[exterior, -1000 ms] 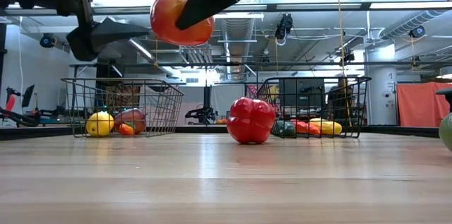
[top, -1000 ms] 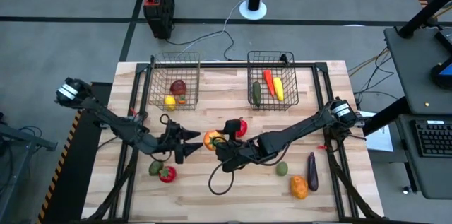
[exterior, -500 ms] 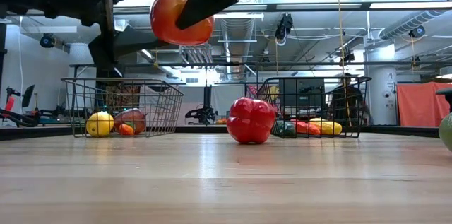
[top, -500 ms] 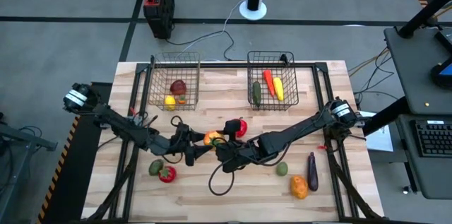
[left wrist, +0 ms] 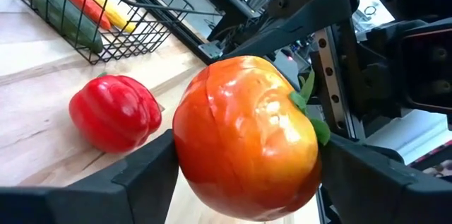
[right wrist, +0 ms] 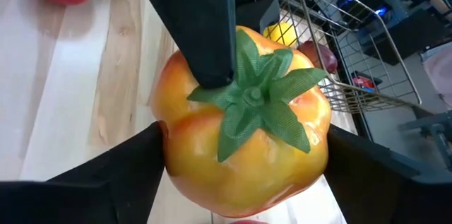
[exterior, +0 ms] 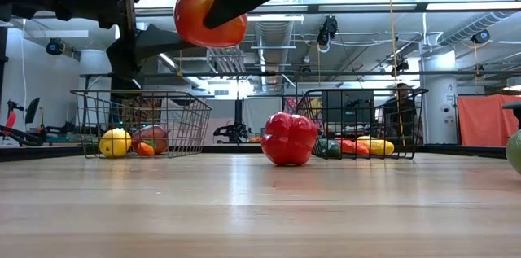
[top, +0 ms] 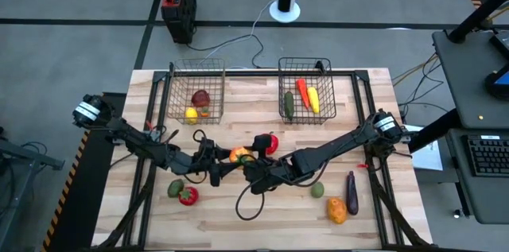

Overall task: Sort produce into baskets
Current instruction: Put the orange tomato into the left yellow wire basket

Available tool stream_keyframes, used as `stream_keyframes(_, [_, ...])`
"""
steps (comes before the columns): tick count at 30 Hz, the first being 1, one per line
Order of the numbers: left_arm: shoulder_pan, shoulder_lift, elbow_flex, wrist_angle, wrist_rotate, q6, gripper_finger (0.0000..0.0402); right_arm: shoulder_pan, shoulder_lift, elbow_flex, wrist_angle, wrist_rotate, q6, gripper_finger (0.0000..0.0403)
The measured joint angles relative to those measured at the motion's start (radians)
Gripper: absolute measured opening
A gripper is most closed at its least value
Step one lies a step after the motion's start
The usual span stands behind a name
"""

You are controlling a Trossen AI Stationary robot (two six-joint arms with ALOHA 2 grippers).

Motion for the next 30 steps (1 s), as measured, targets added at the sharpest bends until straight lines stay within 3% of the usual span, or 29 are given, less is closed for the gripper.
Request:
stream_keyframes(8, [0.002,-0.007,0.0,0.0,0.003,0.0,0.0282,0.0,0.0,0.0,0.001,0.0,0.022,0.0363])
stream_keyframes(20, [0.027,-0.054,-0.004,-0.007,0.015,0.011,0.028,-0.001,-0.037,-0.001,-0.028,0.015,0.042,0.0365])
stream_keyframes(30, [0.058,-0.172,-0.004,-0.095,0.017,0.05,0.028,-0.001,-0.058,-0.001,-0.093,0.023,0.084,0.0366])
